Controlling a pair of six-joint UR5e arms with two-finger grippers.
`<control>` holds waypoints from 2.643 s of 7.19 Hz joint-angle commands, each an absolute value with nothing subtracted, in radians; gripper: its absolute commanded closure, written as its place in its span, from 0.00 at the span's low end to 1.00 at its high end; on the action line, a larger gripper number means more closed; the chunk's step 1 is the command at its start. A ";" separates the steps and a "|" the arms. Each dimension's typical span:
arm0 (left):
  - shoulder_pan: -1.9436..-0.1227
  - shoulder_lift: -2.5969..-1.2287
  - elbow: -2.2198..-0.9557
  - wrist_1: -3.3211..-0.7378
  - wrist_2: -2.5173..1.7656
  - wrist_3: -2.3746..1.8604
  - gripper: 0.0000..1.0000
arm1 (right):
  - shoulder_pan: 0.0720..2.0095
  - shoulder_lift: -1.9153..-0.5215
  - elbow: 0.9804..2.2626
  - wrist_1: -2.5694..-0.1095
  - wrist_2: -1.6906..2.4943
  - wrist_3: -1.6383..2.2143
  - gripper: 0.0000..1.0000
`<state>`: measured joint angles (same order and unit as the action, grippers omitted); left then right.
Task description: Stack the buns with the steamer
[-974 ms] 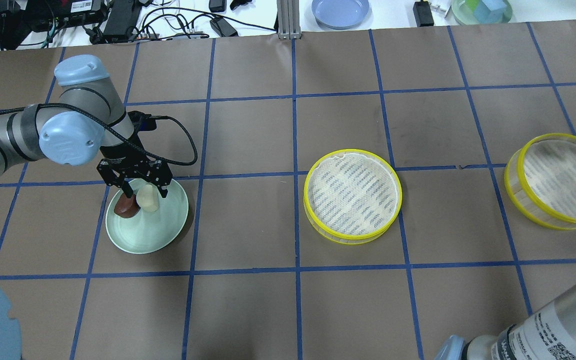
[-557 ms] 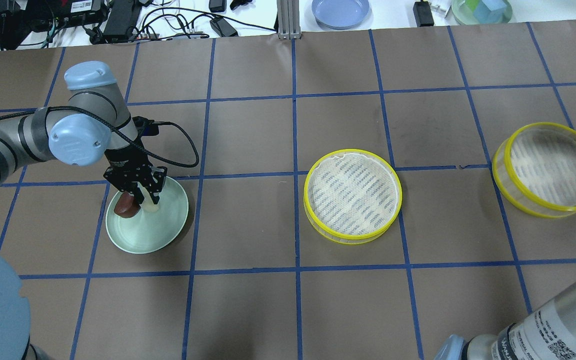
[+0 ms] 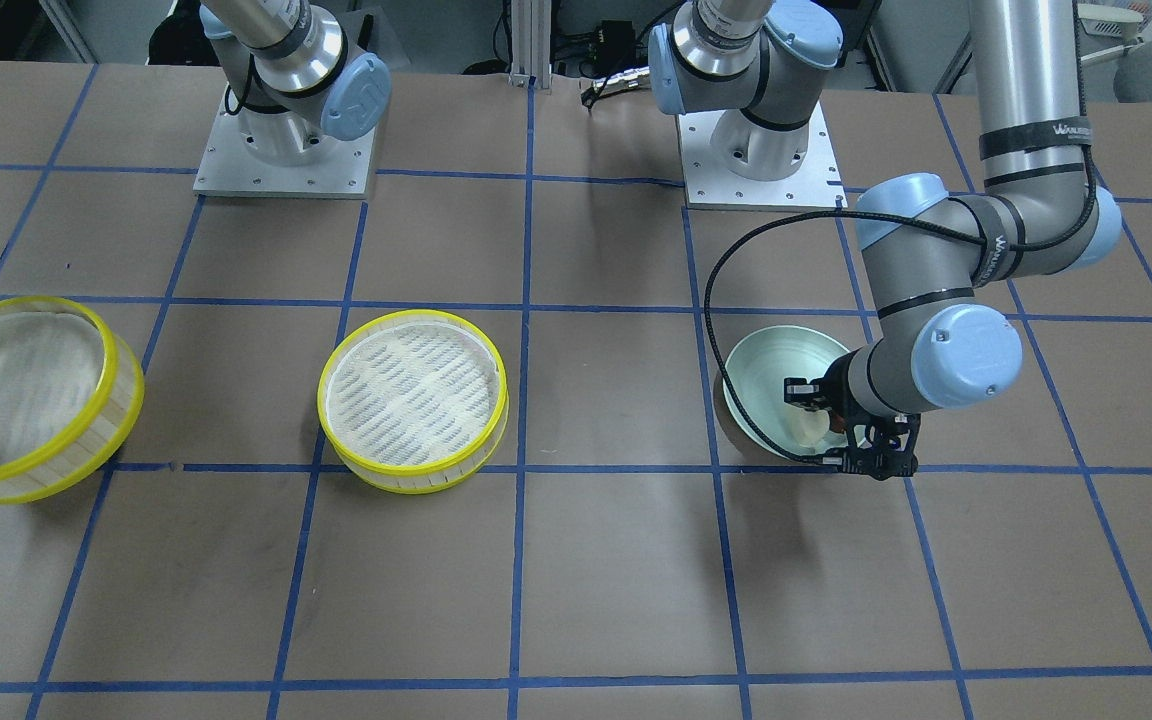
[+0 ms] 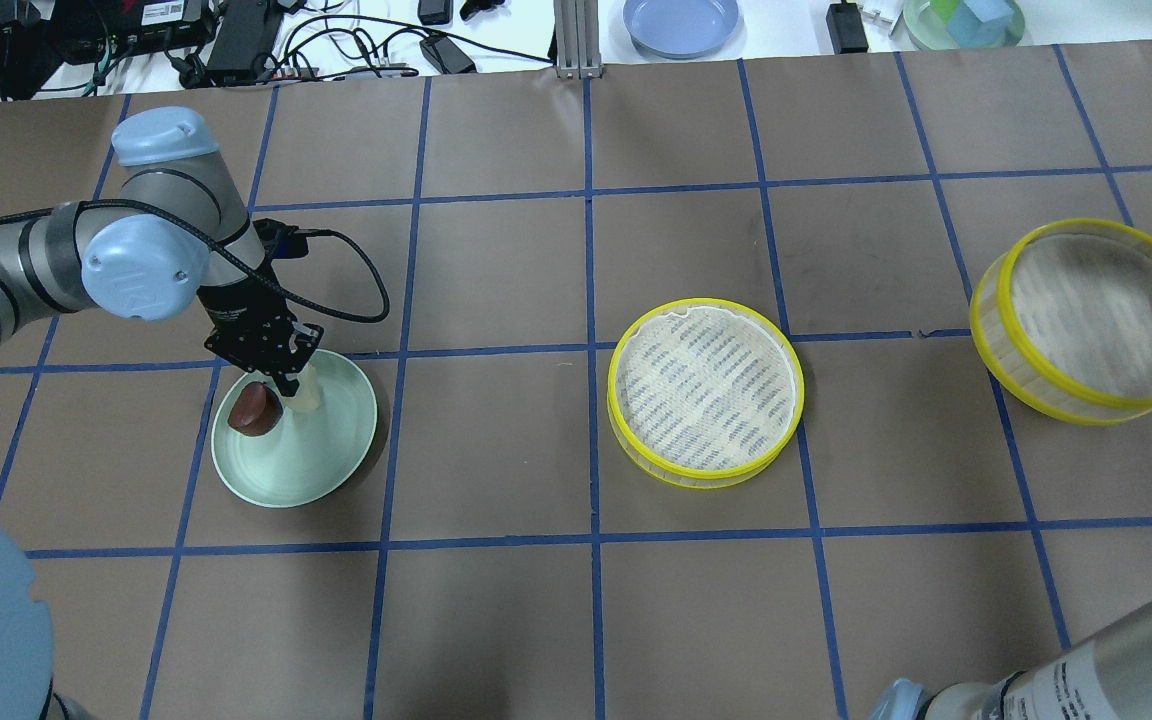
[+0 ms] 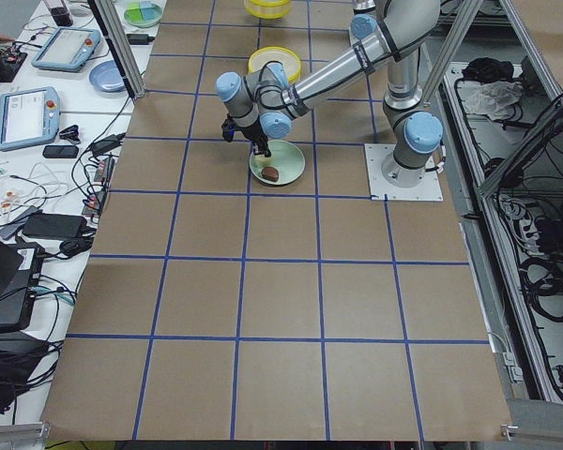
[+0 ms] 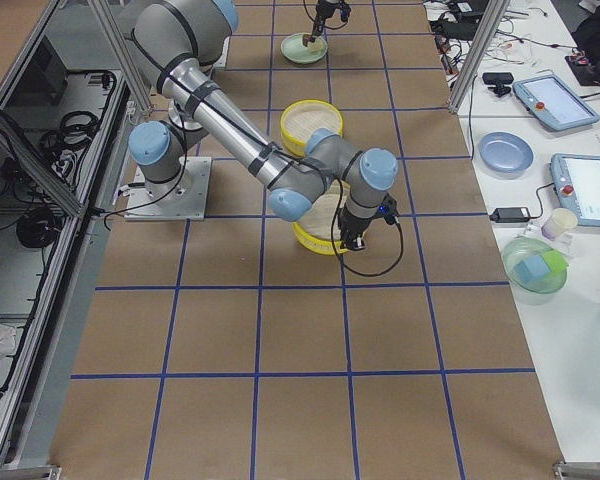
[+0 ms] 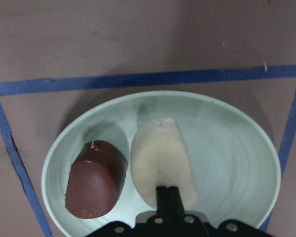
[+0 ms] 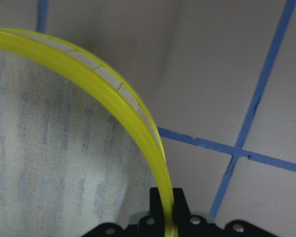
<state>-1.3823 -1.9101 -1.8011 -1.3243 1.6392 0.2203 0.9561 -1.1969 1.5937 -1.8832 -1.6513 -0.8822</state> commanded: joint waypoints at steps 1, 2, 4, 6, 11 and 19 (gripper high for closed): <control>-1.379 -1.890 -1.761 -1.367 1.635 0.221 1.00 | 1.075 -1.276 1.594 -1.759 -1.638 -0.720 1.00; -1.390 -1.875 -1.750 -1.385 1.628 0.207 1.00 | 1.112 -1.291 1.595 -1.752 -1.640 -0.680 1.00; -1.443 -1.836 -1.682 -1.477 1.496 0.137 1.00 | 1.129 -1.299 1.595 -1.727 -1.647 -0.632 1.00; -1.587 -1.822 -1.660 -1.479 1.427 0.027 1.00 | 1.182 -1.307 1.595 -1.726 -1.655 -0.571 1.00; -1.880 -1.877 -1.666 -1.219 1.172 -0.225 1.00 | 1.200 -1.331 1.635 -1.724 -1.652 -0.523 1.00; -1.937 -1.948 -1.714 -1.158 1.169 -0.259 0.32 | 1.201 -1.341 1.651 -1.727 -1.652 -0.463 1.00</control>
<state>-1.9382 -1.9529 -1.7159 -1.1579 1.1627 -0.2589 1.2000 -1.3404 1.6505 -1.7261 -1.6536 -0.4701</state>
